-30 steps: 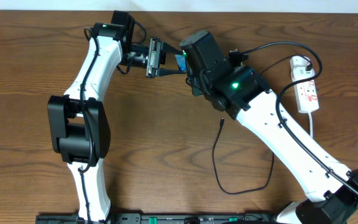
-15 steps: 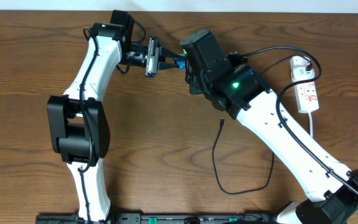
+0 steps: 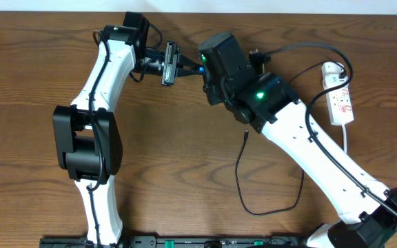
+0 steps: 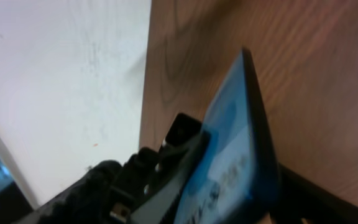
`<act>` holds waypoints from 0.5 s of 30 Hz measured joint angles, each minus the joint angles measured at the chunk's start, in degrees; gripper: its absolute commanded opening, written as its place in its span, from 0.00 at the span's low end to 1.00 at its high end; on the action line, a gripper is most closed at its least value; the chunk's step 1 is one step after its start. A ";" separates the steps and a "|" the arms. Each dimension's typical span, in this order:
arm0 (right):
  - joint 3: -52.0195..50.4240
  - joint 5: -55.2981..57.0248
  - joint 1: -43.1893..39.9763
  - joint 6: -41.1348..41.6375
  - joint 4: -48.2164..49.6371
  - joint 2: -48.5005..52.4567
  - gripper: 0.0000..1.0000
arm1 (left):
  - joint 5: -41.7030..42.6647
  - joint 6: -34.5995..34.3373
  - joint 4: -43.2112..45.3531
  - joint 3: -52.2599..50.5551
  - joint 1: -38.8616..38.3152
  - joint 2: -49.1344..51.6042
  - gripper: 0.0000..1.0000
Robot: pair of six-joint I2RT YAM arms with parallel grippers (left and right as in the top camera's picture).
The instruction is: Plug charger to phone and switch on socket
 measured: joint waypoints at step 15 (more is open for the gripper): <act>0.76 -21.77 -30.64 -59.34 -25.09 -4.90 0.81 | -18.38 13.35 18.21 -0.11 1.16 -0.02 0.07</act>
